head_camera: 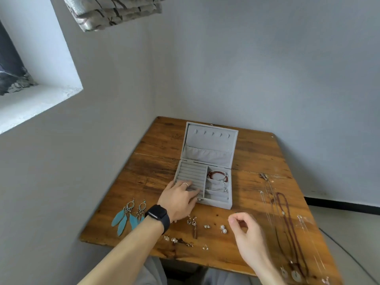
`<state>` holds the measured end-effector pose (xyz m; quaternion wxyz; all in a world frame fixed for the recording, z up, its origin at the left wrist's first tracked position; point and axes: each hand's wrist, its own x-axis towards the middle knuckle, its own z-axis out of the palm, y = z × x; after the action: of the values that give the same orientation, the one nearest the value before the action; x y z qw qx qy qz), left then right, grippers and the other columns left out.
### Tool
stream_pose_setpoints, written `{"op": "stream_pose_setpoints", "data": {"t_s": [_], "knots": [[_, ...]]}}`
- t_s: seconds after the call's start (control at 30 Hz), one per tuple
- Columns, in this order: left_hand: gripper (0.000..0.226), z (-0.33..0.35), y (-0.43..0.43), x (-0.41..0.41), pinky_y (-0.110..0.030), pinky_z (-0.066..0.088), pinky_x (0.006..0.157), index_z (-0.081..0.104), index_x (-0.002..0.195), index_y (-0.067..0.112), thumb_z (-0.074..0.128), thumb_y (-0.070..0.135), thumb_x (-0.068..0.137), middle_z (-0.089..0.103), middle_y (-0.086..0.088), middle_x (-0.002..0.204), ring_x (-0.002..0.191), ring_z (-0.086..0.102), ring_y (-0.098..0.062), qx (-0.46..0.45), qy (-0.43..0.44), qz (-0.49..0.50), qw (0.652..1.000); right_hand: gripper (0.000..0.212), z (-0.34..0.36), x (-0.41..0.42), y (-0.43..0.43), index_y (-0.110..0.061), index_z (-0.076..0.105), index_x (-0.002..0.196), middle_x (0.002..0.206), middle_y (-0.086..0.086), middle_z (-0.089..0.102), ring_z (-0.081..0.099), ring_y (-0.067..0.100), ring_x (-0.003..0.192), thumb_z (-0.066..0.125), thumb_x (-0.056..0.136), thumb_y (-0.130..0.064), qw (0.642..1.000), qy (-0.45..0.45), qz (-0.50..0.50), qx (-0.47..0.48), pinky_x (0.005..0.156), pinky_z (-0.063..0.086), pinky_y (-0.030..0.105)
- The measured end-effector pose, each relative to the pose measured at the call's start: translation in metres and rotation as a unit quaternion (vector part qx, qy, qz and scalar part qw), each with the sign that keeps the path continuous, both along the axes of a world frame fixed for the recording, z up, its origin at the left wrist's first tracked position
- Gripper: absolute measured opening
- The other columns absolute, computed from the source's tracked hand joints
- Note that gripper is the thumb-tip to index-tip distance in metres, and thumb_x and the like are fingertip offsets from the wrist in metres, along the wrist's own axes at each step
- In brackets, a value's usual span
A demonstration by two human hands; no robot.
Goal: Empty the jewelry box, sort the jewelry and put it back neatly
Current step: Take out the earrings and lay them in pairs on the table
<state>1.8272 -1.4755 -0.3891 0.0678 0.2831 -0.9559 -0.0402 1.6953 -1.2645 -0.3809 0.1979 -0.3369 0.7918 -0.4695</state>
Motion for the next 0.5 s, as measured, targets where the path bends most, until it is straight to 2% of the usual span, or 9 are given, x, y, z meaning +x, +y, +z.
{"op": "stream_pose_setpoints", "data": {"t_s": [0.1,0.2,0.27,0.33,0.4,0.5], "knots": [[0.038,0.001,0.006,-0.003,-0.036,0.032,0.112,0.061,0.134,0.034,0.041,0.04,0.102,0.055,0.003,0.141,0.131,0.047,-0.018,-0.032,0.026,-0.015,0.999,0.011,-0.017,0.005,0.032,-0.031,0.065,0.088,0.092,-0.016,0.068,0.059,-0.002,0.091,0.061,0.097,-0.025,0.999,-0.028,-0.04,-0.009,0.074,0.04,0.011],[0.033,0.012,0.01,-0.01,-0.035,0.044,0.097,0.074,0.113,0.028,0.045,0.036,0.1,0.066,0.003,0.118,0.114,0.056,-0.019,-0.002,0.046,-0.002,0.999,0.013,-0.033,0.008,0.048,-0.028,0.06,0.089,0.087,-0.022,0.068,0.061,0.004,0.076,0.056,0.099,-0.021,0.998,-0.03,-0.05,-0.02,0.064,0.044,0.01],[0.031,0.022,0.01,-0.017,-0.035,0.052,0.084,0.076,0.095,0.021,0.048,0.033,0.099,0.068,0.001,0.098,0.098,0.061,-0.021,0.043,0.047,0.029,0.998,0.013,-0.04,0.009,0.053,-0.026,0.057,0.091,0.084,-0.02,0.069,0.061,0.008,0.072,0.053,0.1,-0.018,0.998,-0.026,-0.051,-0.022,0.062,0.046,0.011],[0.028,0.031,0.007,-0.023,-0.036,0.058,0.076,0.075,0.086,0.02,0.053,0.034,0.097,0.069,0.0,0.086,0.084,0.065,-0.021,0.132,0.04,0.087,0.987,0.012,-0.044,0.009,0.056,-0.027,0.056,0.092,0.081,-0.014,0.07,0.063,0.004,0.077,0.054,0.1,-0.018,0.998,-0.015,-0.056,-0.028,0.067,0.048,0.014],[0.022,0.034,0.003,-0.03,-0.034,0.06,0.074,0.075,0.088,0.02,0.06,0.035,0.095,0.07,0.0,0.086,0.08,0.066,-0.019,0.206,0.033,0.138,0.968,0.012,-0.046,0.008,0.057,-0.028,0.056,0.093,0.083,-0.014,0.07,0.064,0.003,0.08,0.054,0.1,-0.018,0.998,-0.01,-0.055,-0.032,0.069,0.05,0.015],[0.018,0.034,-0.003,-0.039,-0.033,0.06,0.074,0.076,0.086,0.017,0.07,0.033,0.09,0.072,-0.001,0.085,0.08,0.067,-0.018,0.234,0.016,0.161,0.959,0.014,-0.047,0.006,0.06,-0.029,0.056,0.092,0.085,-0.014,0.07,0.064,0.001,0.081,0.055,0.1,-0.017,0.998,0.003,-0.044,-0.035,0.068,0.049,0.011]]}}
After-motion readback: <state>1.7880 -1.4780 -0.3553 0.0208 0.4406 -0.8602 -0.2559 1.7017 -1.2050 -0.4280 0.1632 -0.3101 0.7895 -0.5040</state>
